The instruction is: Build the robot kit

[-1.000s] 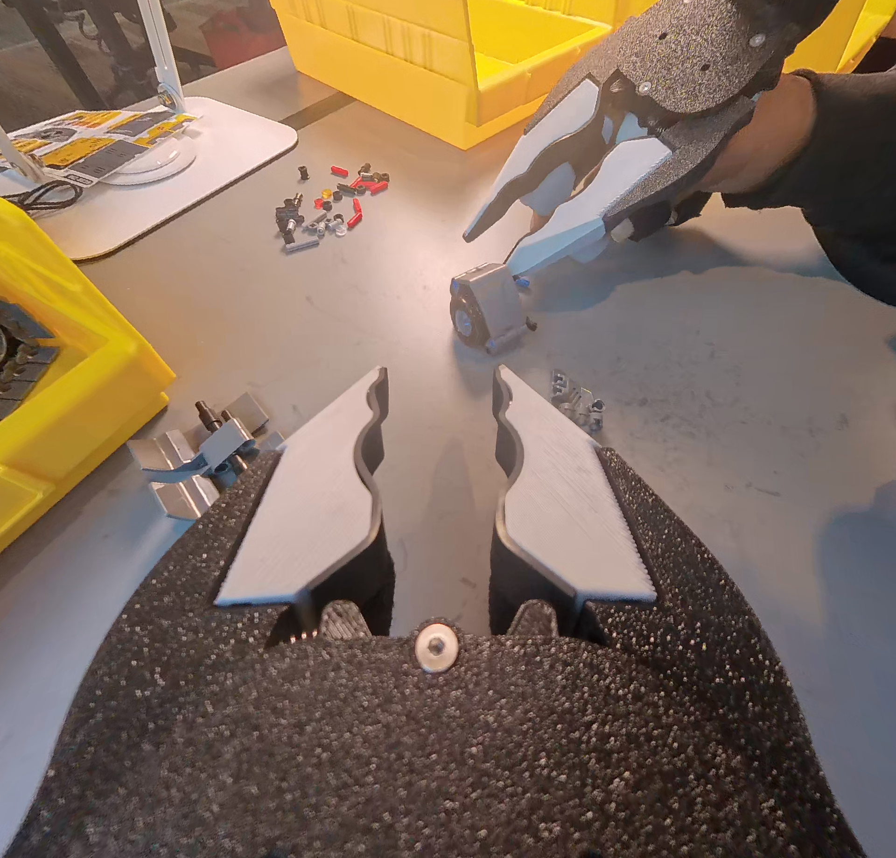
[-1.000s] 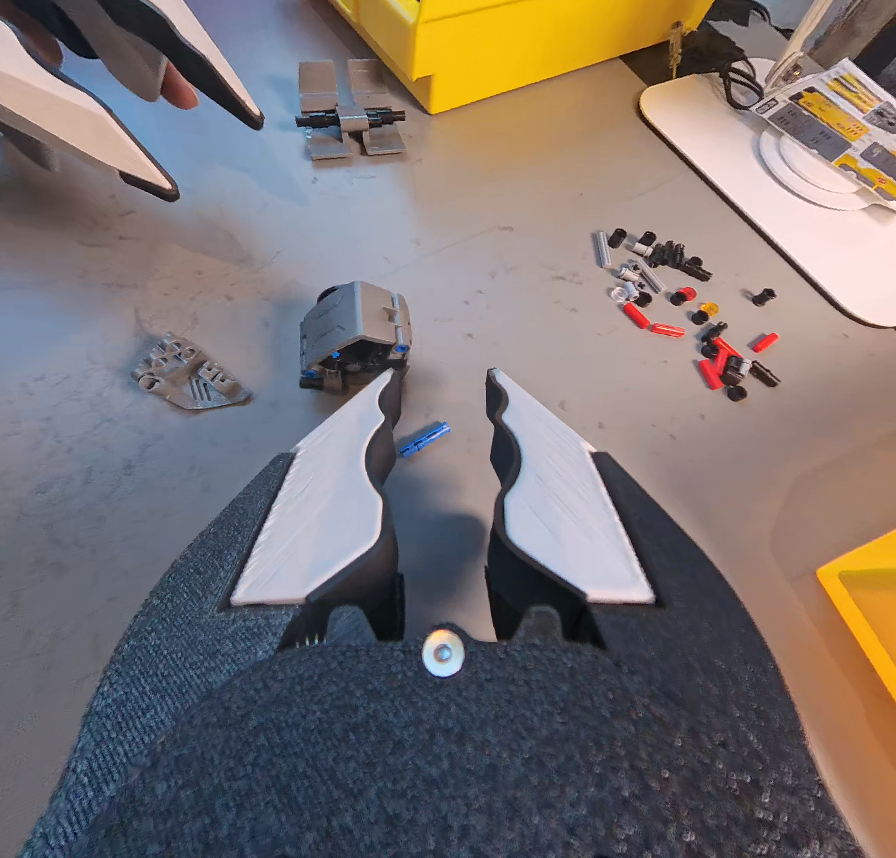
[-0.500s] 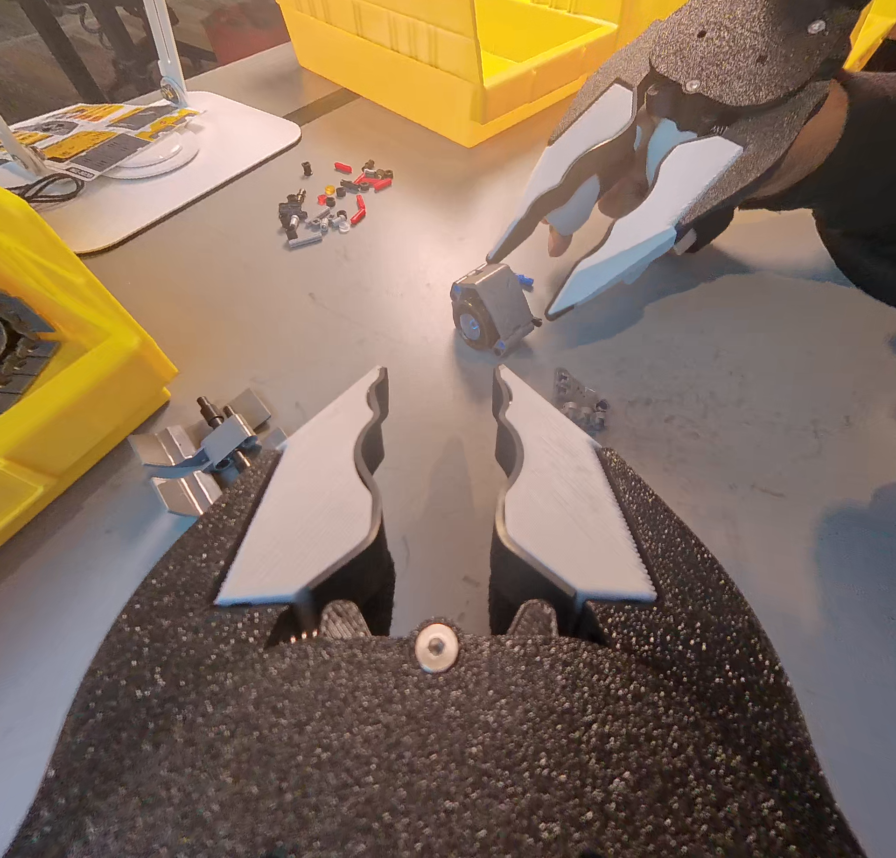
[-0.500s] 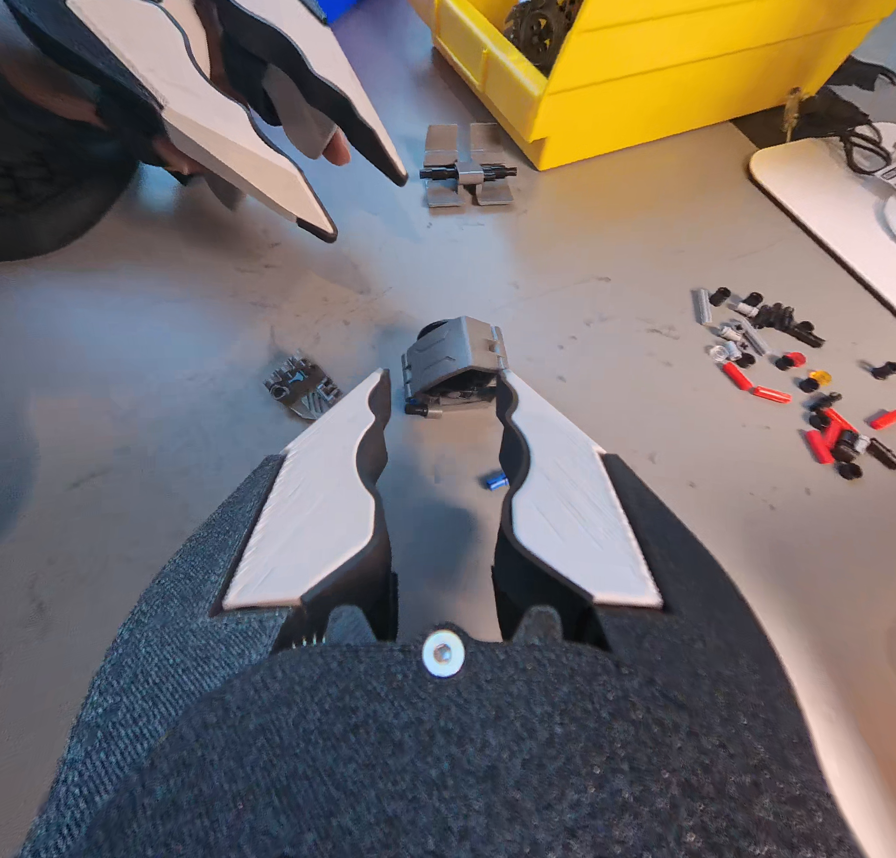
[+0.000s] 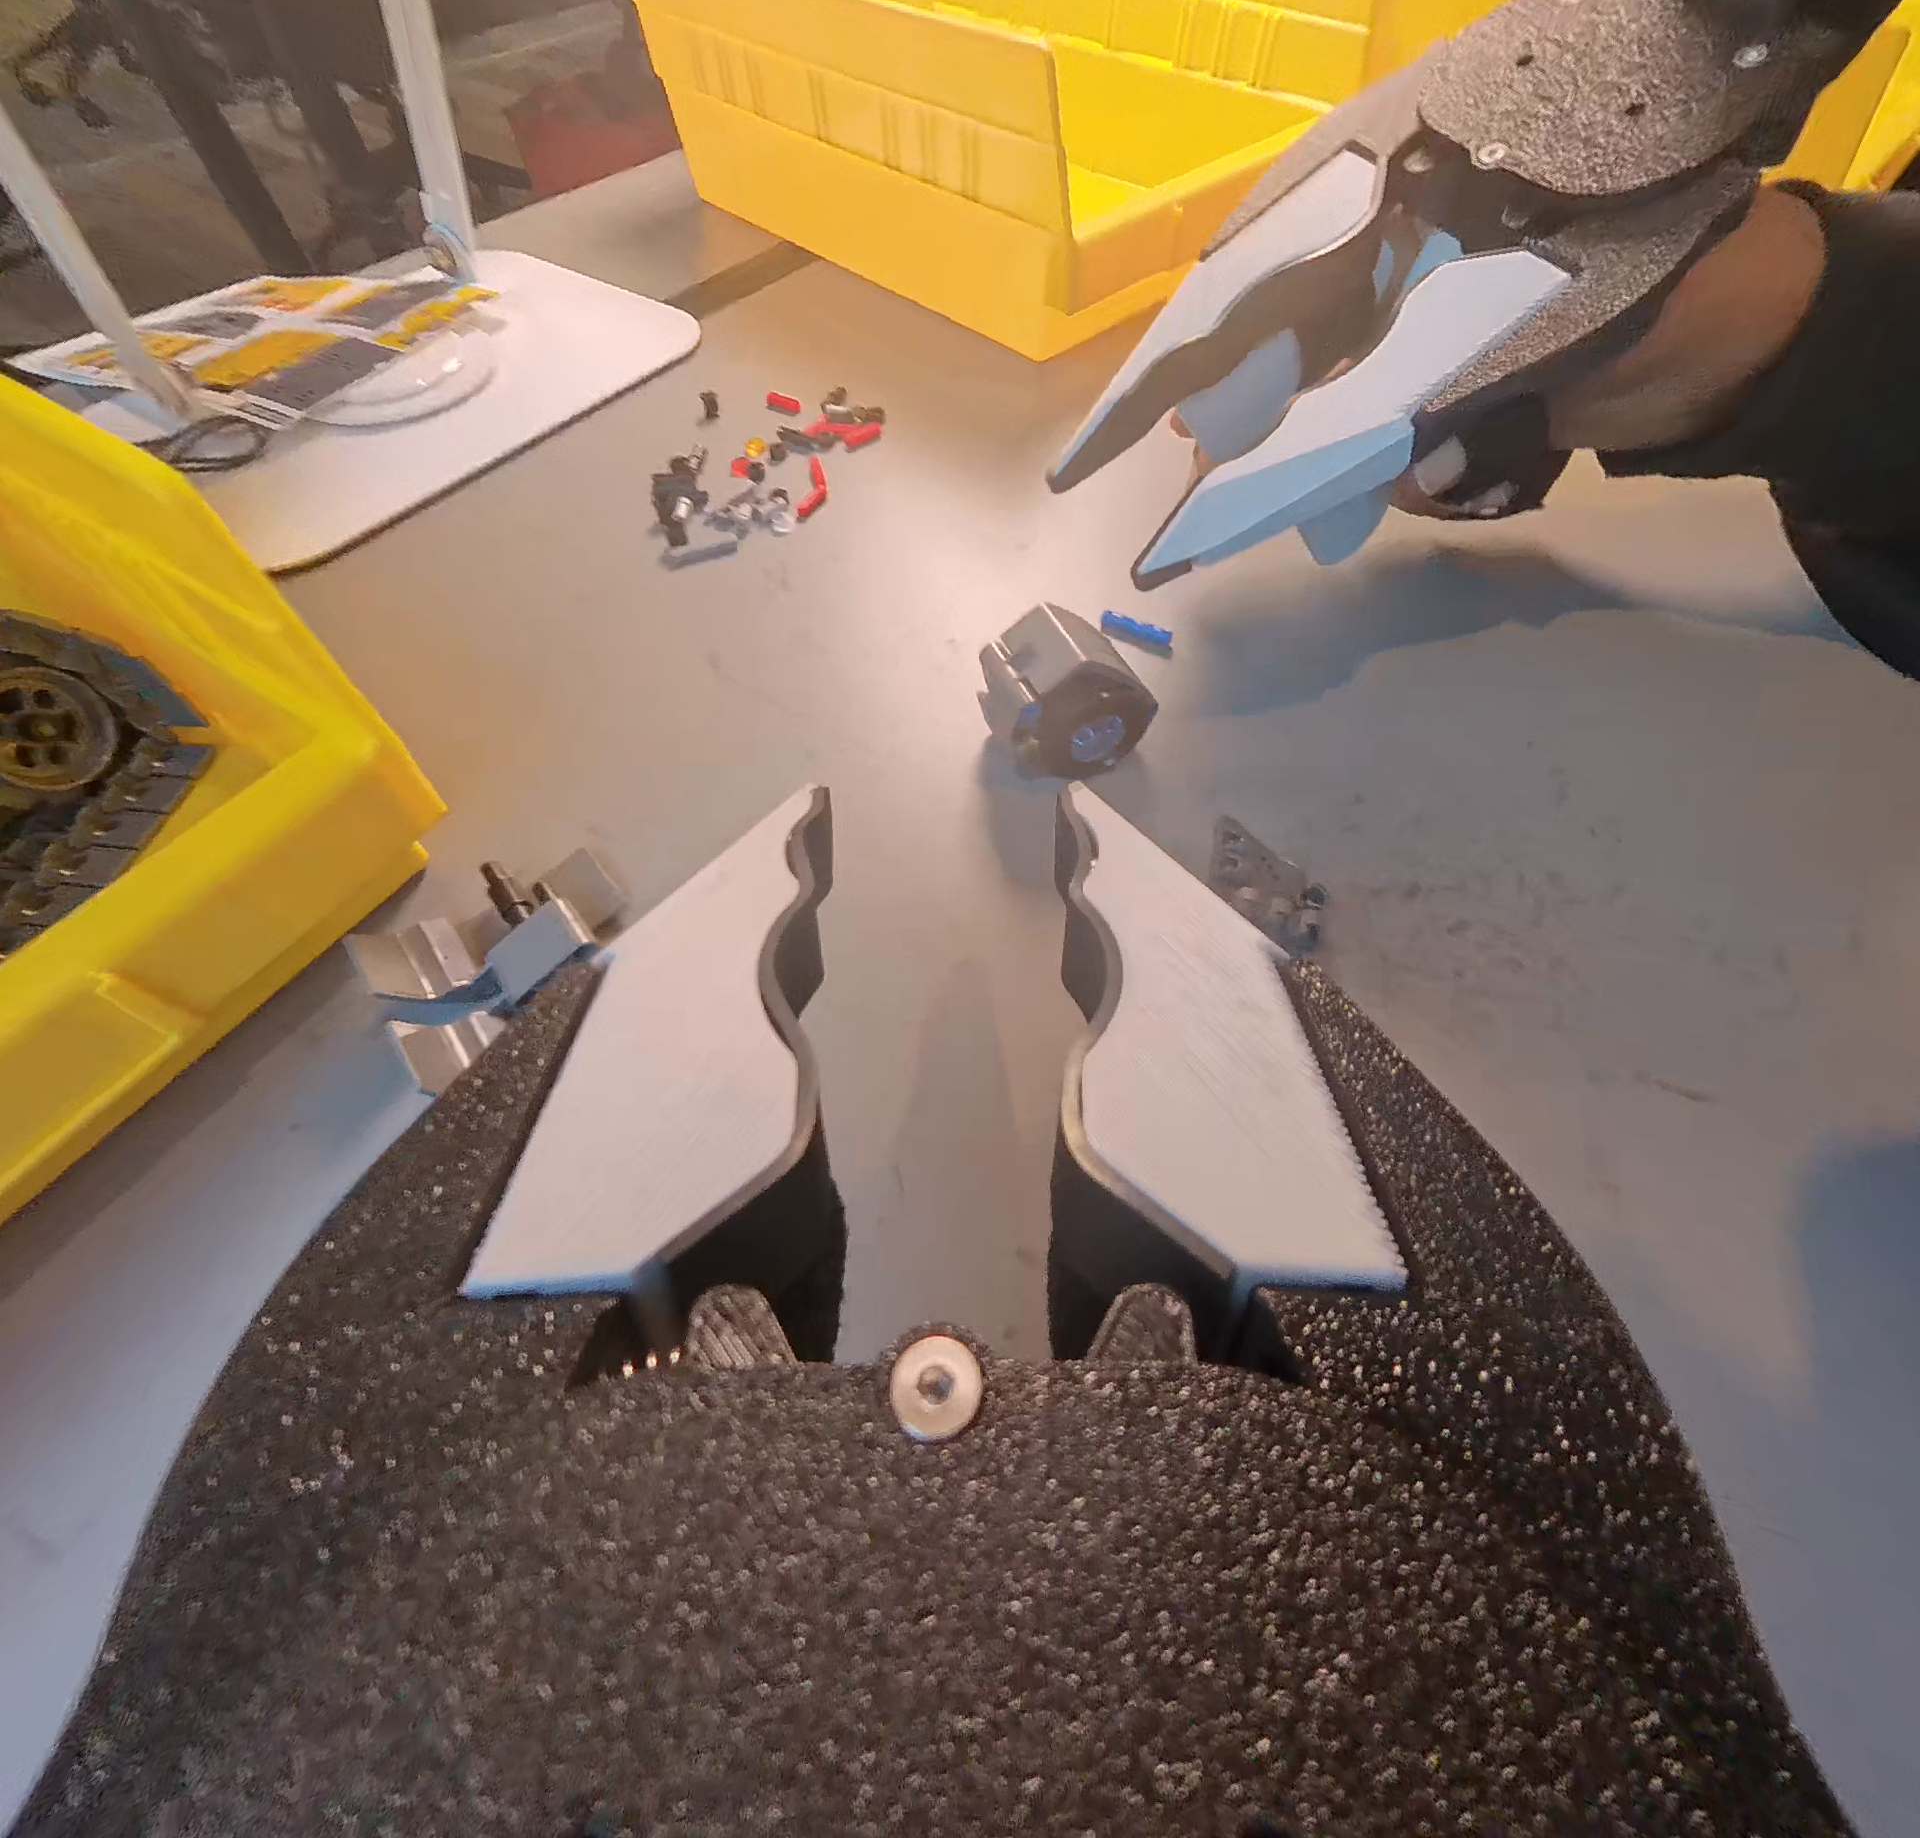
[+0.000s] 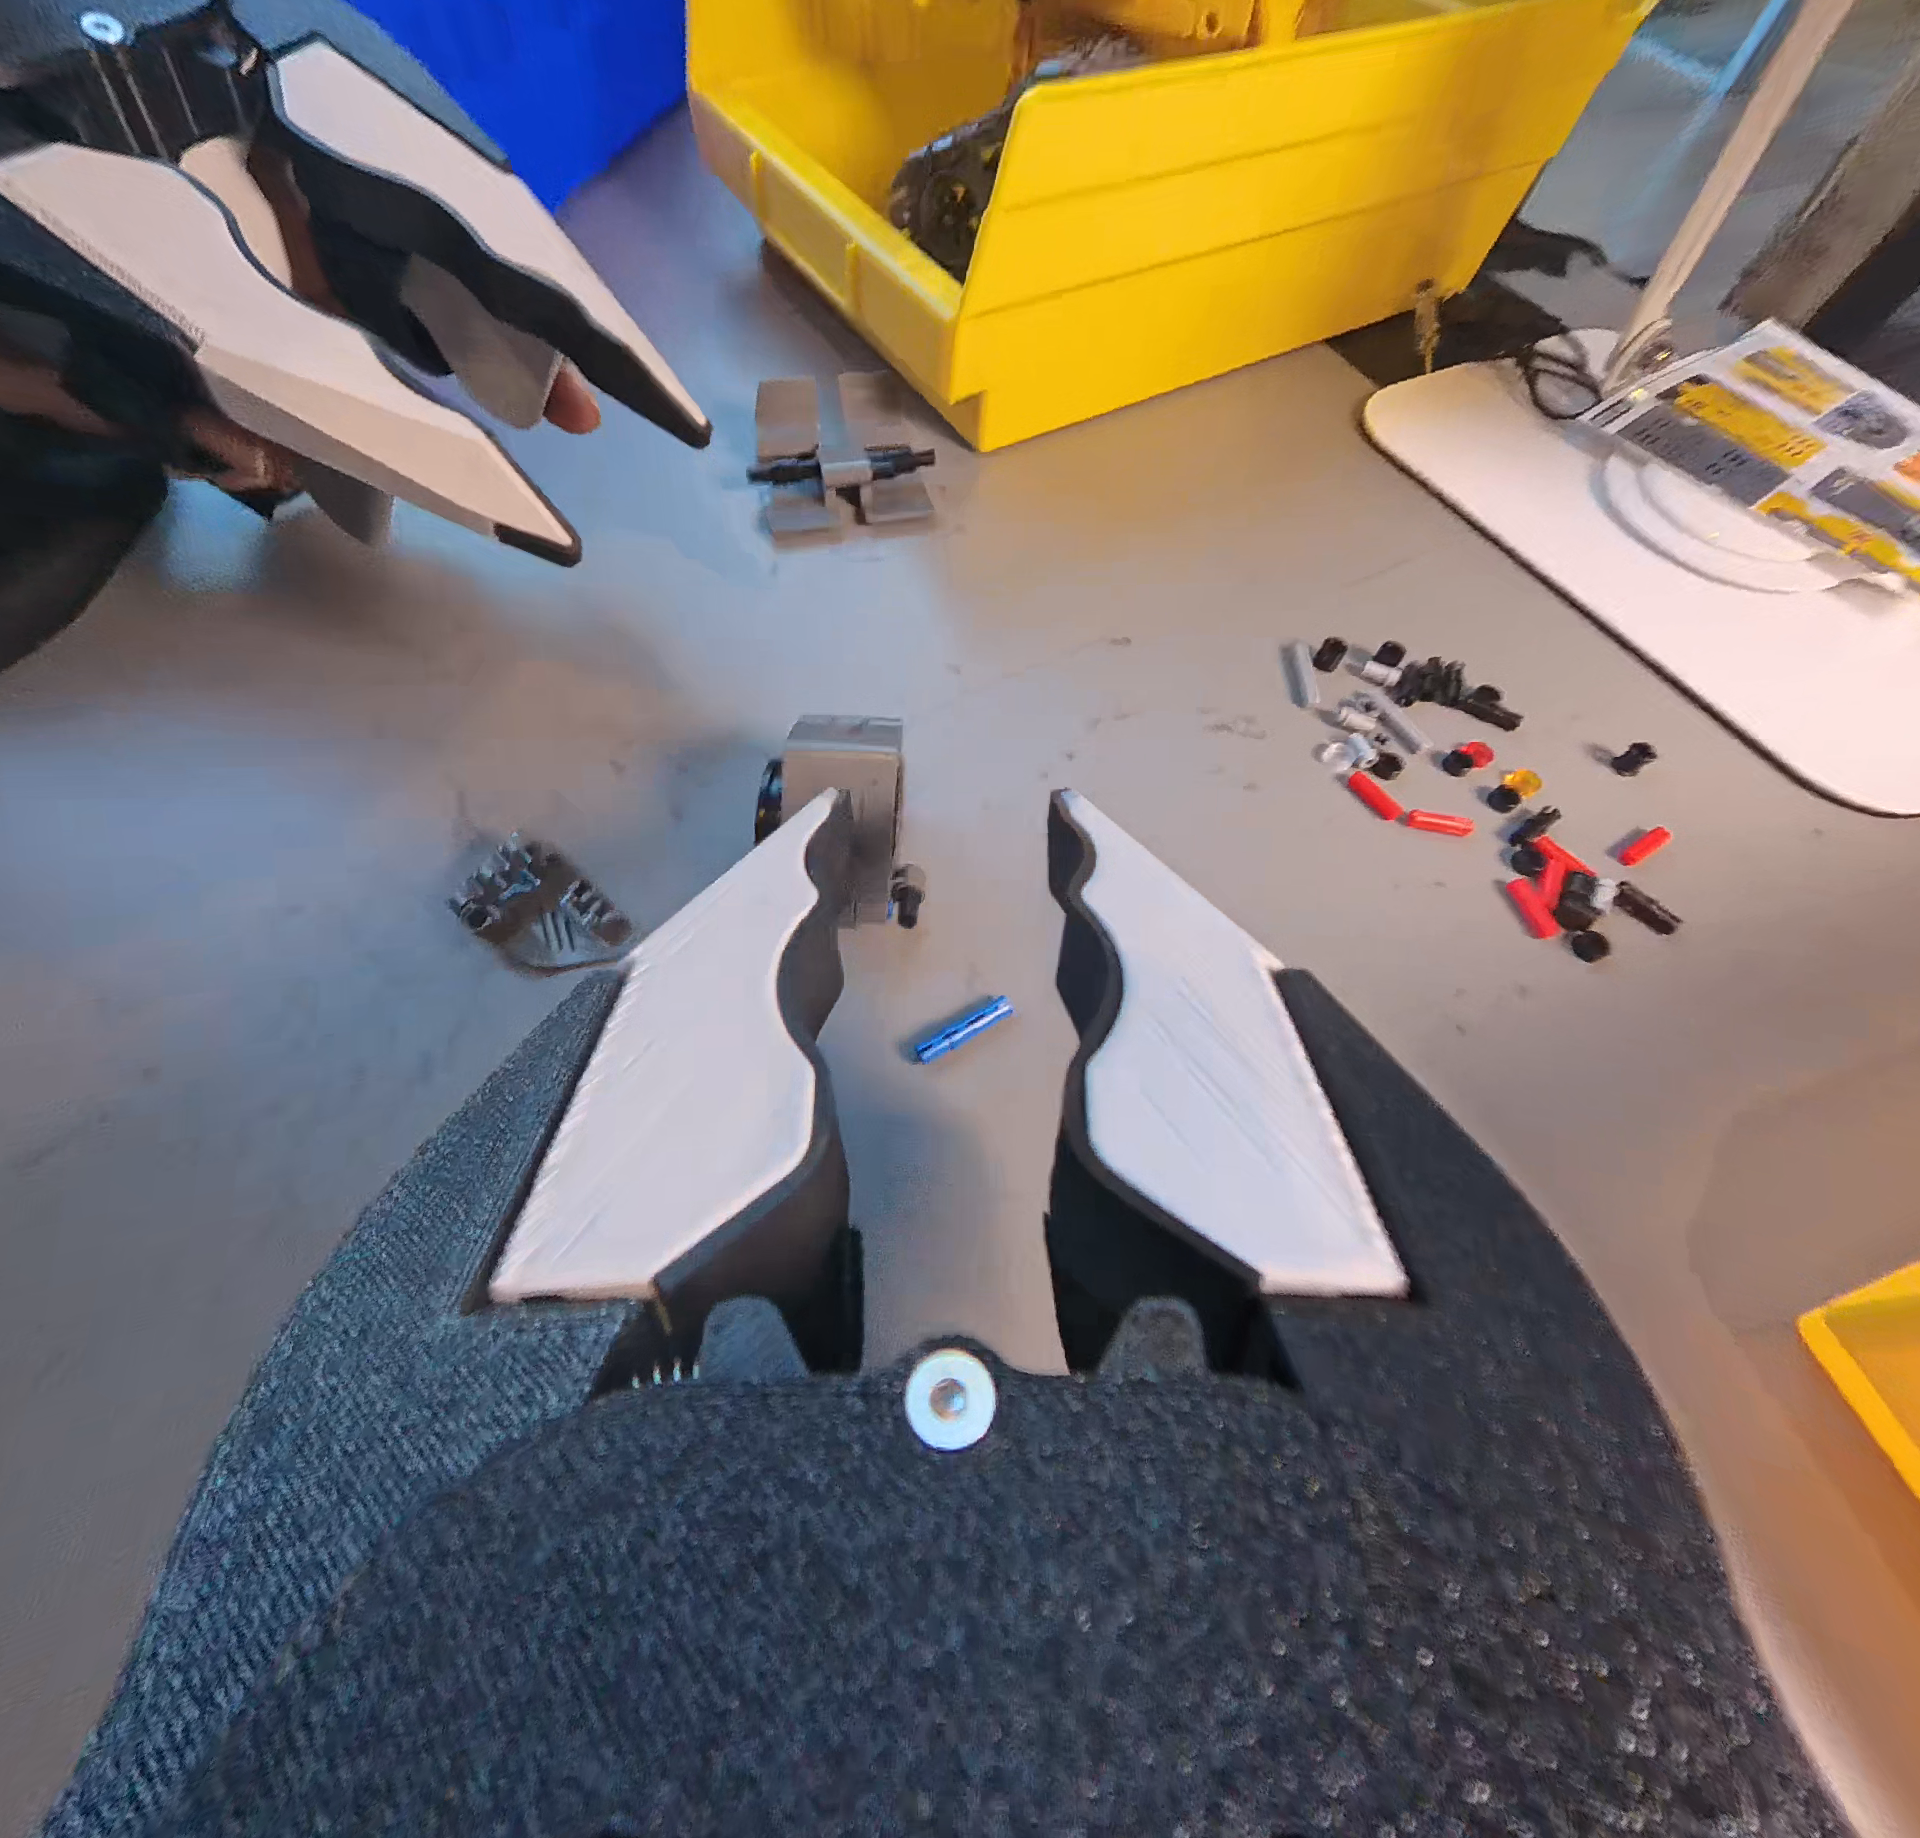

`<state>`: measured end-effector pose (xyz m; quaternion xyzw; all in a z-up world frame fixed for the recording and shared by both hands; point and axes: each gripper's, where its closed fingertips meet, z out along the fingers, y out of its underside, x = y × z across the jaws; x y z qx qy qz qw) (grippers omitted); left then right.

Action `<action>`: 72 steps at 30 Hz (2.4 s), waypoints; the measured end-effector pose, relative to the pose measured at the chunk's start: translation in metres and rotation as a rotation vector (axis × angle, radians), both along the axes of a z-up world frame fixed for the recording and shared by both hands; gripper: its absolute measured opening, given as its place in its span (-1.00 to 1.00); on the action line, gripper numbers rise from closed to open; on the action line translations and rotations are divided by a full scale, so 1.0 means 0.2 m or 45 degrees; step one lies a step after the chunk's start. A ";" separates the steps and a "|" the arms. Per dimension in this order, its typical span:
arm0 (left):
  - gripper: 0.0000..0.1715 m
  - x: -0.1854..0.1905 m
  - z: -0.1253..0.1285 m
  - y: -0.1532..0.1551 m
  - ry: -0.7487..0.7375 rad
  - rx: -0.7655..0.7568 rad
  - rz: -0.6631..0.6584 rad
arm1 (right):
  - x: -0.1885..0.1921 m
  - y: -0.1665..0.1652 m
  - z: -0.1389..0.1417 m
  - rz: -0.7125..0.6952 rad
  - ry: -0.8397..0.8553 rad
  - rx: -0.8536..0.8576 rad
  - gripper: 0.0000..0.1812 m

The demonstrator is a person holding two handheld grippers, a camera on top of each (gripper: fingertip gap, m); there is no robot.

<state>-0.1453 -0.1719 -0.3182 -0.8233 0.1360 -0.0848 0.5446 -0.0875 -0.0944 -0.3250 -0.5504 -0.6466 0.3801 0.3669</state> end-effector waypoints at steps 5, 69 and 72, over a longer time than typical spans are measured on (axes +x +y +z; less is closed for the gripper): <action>-0.48 -0.15 0.16 0.01 -0.064 0.220 0.195 | -0.09 0.18 0.27 -0.160 0.244 0.097 -0.56; -0.46 -0.37 0.26 -0.03 -0.100 0.383 0.426 | -1.04 0.66 0.66 -0.296 0.491 0.184 -0.63; -0.46 -0.37 0.26 -0.03 -0.090 0.383 0.426 | -1.05 0.67 0.66 -0.301 0.494 0.188 -0.63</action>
